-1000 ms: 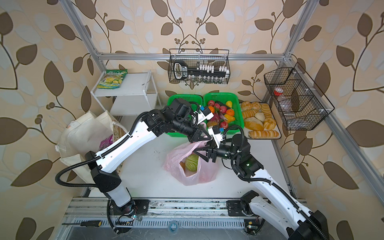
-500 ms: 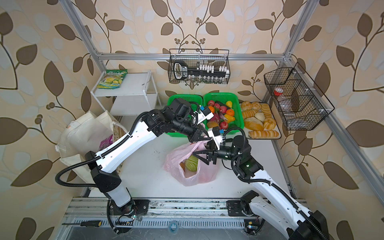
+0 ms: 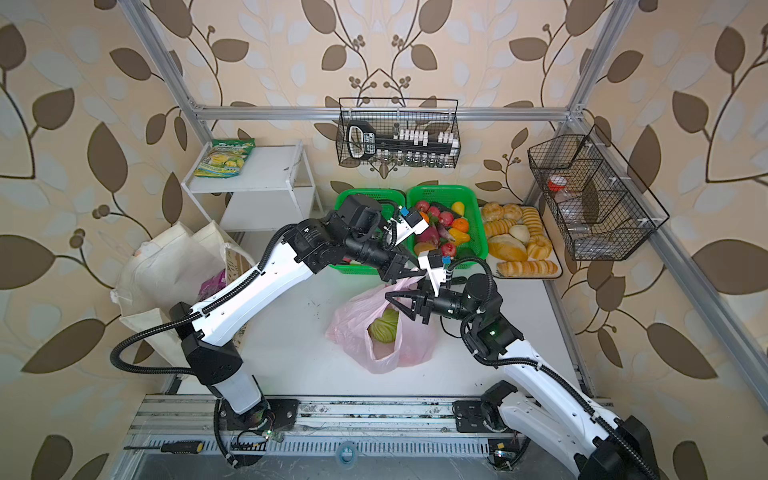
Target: Place the mixed food into the grocery bags and tie them
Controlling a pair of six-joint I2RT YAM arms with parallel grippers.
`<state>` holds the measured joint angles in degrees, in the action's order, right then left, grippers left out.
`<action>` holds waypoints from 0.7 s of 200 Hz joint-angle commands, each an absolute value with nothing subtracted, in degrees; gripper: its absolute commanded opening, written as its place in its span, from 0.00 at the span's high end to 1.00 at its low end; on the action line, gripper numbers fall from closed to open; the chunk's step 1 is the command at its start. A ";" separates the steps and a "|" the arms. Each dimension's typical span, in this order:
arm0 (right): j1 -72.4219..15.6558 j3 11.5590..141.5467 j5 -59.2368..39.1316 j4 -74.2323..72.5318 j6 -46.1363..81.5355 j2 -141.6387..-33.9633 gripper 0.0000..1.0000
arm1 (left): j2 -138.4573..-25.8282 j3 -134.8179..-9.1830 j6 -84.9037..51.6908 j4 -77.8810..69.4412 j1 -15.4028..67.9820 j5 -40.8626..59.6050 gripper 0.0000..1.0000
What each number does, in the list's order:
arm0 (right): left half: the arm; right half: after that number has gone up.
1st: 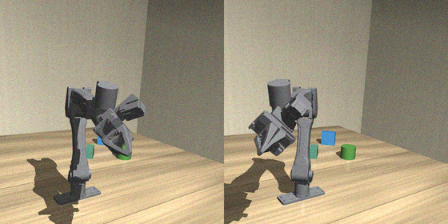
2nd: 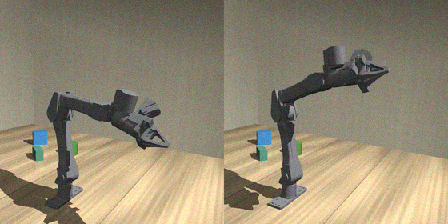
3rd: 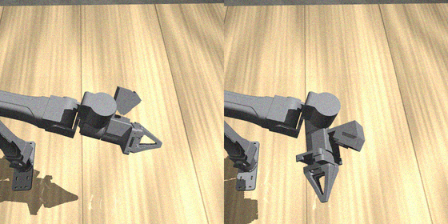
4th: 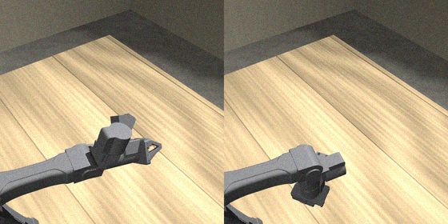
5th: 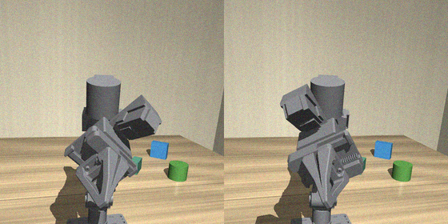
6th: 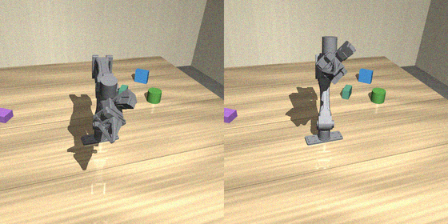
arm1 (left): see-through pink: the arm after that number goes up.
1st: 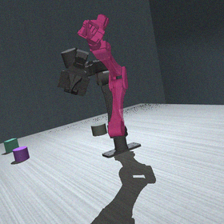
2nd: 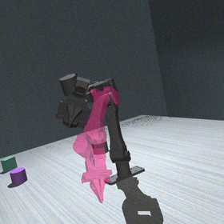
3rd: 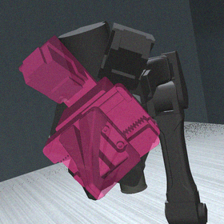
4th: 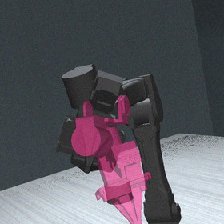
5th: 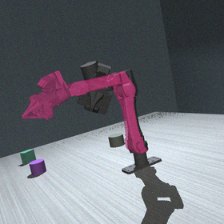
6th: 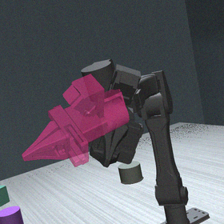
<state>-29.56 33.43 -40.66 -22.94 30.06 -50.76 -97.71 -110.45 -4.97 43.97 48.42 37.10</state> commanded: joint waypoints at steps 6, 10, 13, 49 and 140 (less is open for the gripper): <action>-29.64 32.19 -40.42 -25.52 30.60 -50.78 0.58 | -93.98 -109.43 -5.54 41.24 48.60 38.23 1.00; -29.62 32.19 -40.48 -25.62 30.78 -50.79 0.60 | -93.96 -109.28 -5.61 41.10 48.55 38.23 1.00; -29.62 32.10 -40.63 -25.70 30.84 -50.73 0.61 | -93.88 -109.25 -5.69 41.01 48.60 38.23 1.00; -29.62 32.07 -41.30 -27.01 31.86 -50.78 0.78 | -93.27 -107.97 -6.83 39.25 48.60 38.15 1.00; -28.68 31.43 -41.26 -27.76 33.41 -51.87 0.92 | -83.09 -101.31 -7.17 34.29 48.52 32.97 0.31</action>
